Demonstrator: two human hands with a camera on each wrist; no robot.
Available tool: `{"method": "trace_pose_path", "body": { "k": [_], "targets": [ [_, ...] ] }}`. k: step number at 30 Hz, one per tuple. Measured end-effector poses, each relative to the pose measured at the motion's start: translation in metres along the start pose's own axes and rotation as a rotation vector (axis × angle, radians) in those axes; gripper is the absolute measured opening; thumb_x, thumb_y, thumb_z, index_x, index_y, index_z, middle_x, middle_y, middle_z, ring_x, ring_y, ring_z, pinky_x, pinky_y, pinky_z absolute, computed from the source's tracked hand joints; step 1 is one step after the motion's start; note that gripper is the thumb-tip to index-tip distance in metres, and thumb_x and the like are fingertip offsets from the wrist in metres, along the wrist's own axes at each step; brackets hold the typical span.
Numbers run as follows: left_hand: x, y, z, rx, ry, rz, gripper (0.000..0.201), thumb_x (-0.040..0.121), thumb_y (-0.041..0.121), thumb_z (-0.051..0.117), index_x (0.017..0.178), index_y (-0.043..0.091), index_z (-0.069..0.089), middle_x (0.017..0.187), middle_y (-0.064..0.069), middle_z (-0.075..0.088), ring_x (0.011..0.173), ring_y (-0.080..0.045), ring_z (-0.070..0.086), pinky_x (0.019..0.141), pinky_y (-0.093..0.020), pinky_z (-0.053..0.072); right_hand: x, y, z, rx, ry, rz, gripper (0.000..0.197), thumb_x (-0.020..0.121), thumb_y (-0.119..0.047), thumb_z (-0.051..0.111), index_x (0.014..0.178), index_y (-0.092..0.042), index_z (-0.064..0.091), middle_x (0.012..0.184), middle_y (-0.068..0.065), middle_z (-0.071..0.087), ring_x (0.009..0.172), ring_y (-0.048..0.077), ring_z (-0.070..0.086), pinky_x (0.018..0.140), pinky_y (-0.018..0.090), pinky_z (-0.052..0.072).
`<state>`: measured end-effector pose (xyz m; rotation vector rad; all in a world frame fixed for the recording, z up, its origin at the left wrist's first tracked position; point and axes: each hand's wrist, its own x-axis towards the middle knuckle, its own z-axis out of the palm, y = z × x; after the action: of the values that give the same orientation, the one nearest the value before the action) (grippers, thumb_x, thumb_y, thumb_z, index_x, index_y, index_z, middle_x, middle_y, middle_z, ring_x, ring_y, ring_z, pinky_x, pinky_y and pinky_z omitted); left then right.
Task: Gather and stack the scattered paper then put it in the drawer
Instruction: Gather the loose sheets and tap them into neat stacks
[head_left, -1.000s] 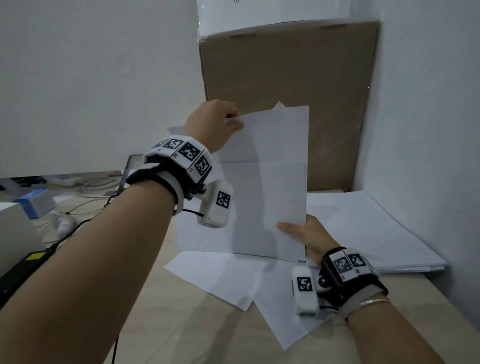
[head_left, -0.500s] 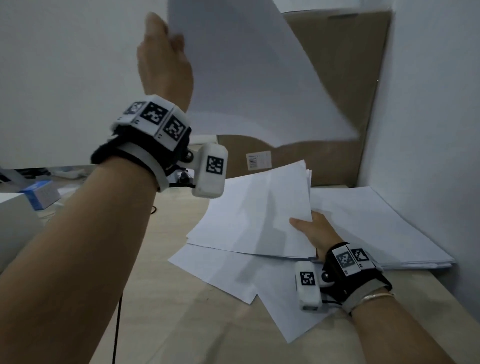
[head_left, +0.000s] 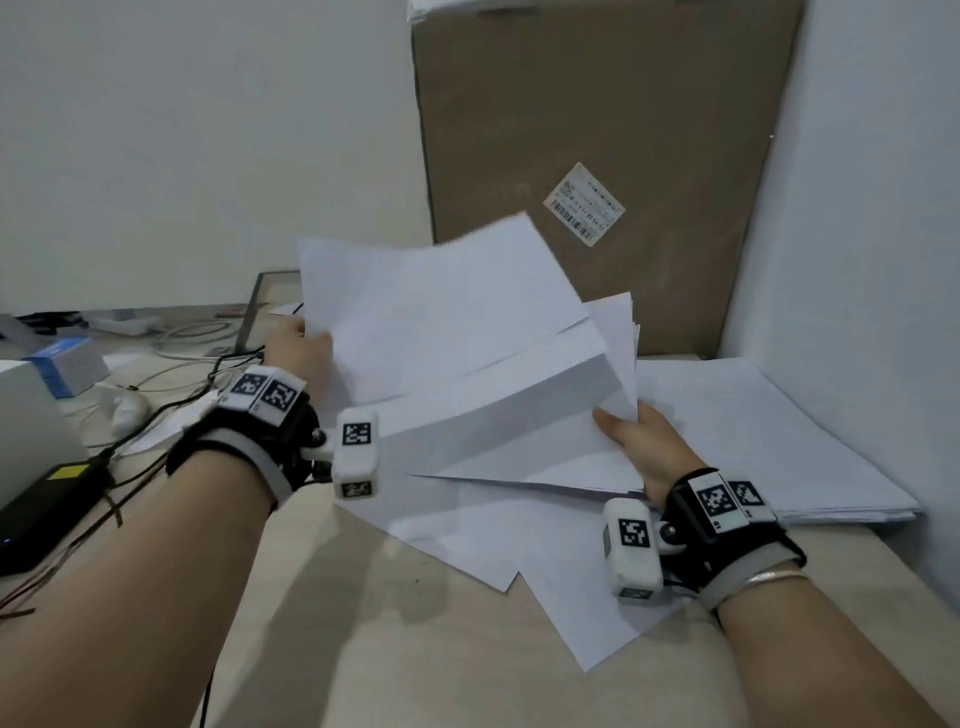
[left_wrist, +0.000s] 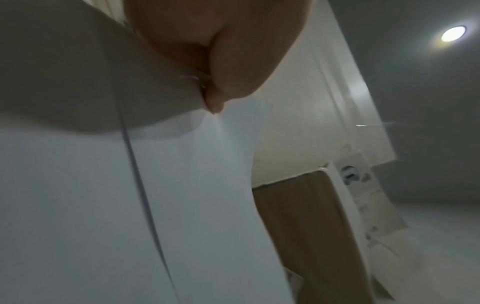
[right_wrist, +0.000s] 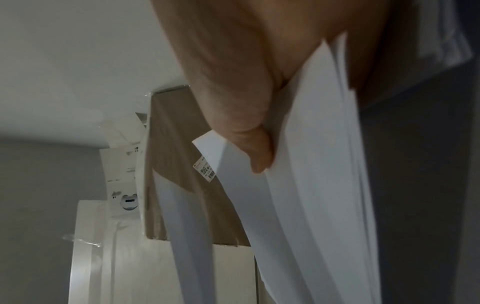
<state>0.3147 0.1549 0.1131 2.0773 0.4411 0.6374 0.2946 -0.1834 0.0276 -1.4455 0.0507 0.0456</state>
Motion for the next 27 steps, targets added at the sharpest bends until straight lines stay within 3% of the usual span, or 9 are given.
{"method": "trace_pose_path", "body": {
  "k": [2,3,6,9,12,16,19,23,27],
  "targets": [
    [0.008,-0.028,0.006,-0.012,-0.073,-0.077,0.017,0.085,0.011,0.051,0.094,0.003,0.063,0.091,-0.017,0.063,0.084,-0.029,0.059,0.074,-0.051,0.047,0.000,-0.001,0.001,-0.006,-0.006,-0.005,0.025,0.098,-0.019,0.052,0.120,-0.008,0.057,0.111,0.012,0.067,0.098,0.027,0.065,0.095,0.047,0.049],
    [0.011,-0.040,0.009,-0.016,-0.101,-0.098,0.022,0.082,0.015,0.053,0.097,0.004,0.063,0.097,-0.018,0.066,0.088,-0.032,0.062,0.088,-0.043,0.052,-0.001,-0.002,0.002,-0.008,-0.009,-0.004,0.027,0.098,-0.024,0.050,0.120,-0.010,0.057,0.112,0.012,0.067,0.100,0.028,0.065,0.096,0.047,0.049],
    [0.014,-0.062,0.021,0.013,-0.198,-0.121,0.021,0.084,0.015,0.056,0.100,0.001,0.061,0.100,-0.020,0.065,0.093,-0.037,0.062,0.089,-0.047,0.051,-0.003,-0.004,0.004,-0.019,-0.016,0.014,0.034,0.099,-0.039,0.044,0.121,-0.016,0.055,0.113,0.006,0.068,0.104,0.026,0.065,0.092,0.043,0.052],
    [0.003,-0.064,0.029,-0.069,-0.275,-0.139,0.004,0.084,0.016,0.059,0.082,0.013,0.059,0.103,-0.025,0.065,0.095,-0.041,0.063,0.089,-0.059,0.050,-0.004,-0.005,0.005,-0.064,-0.029,0.011,0.040,0.095,-0.051,0.042,0.121,-0.023,0.055,0.120,0.000,0.065,0.111,0.022,0.062,0.101,0.043,0.048],
    [-0.012,-0.054,0.034,-0.192,-0.327,-0.161,0.014,0.092,0.009,0.055,0.079,0.015,0.058,0.097,-0.021,0.064,0.084,-0.032,0.060,0.089,-0.051,0.050,-0.005,-0.004,0.005,-0.100,-0.057,-0.023,0.049,0.079,-0.059,0.056,0.112,-0.023,0.062,0.115,0.000,0.070,0.107,0.021,0.065,0.100,0.045,0.048],
    [-0.027,-0.046,0.040,-0.354,-0.424,-0.213,0.007,0.094,0.006,0.052,0.092,0.004,0.059,0.098,-0.021,0.062,0.082,-0.031,0.060,0.081,-0.044,0.049,-0.008,-0.004,0.007,-0.154,-0.058,-0.110,0.021,0.089,-0.025,0.065,0.109,-0.020,0.063,0.111,0.004,0.071,0.105,0.024,0.067,0.097,0.047,0.050],
    [-0.029,-0.054,0.041,-0.472,-0.502,-0.252,0.025,0.095,0.010,0.056,0.118,0.001,0.052,0.111,-0.017,0.063,0.093,-0.030,0.062,0.075,-0.039,0.052,-0.008,-0.006,0.005,-0.156,-0.002,-0.156,0.008,0.092,-0.016,0.060,0.097,-0.020,0.065,0.106,0.008,0.071,0.099,0.025,0.067,0.093,0.043,0.052],
    [-0.029,-0.065,0.042,-0.626,-0.575,-0.243,0.057,0.082,0.022,0.074,0.129,0.009,0.046,0.120,-0.012,0.064,0.103,-0.027,0.066,0.073,-0.037,0.054,-0.010,-0.009,0.006,-0.089,-0.003,-0.196,0.010,0.089,-0.016,0.065,0.098,-0.013,0.069,0.105,0.013,0.072,0.102,0.032,0.066,0.095,0.049,0.051],
    [-0.024,-0.068,0.039,-0.621,-0.755,-0.177,0.078,0.064,0.030,0.085,0.132,0.011,0.052,0.123,-0.014,0.065,0.105,-0.030,0.066,0.077,-0.037,0.055,-0.012,-0.013,0.002,-0.055,-0.022,-0.224,0.046,0.057,-0.044,0.084,0.091,-0.016,0.073,0.098,0.007,0.075,0.097,0.027,0.069,0.090,0.041,0.053]
  ]
}}
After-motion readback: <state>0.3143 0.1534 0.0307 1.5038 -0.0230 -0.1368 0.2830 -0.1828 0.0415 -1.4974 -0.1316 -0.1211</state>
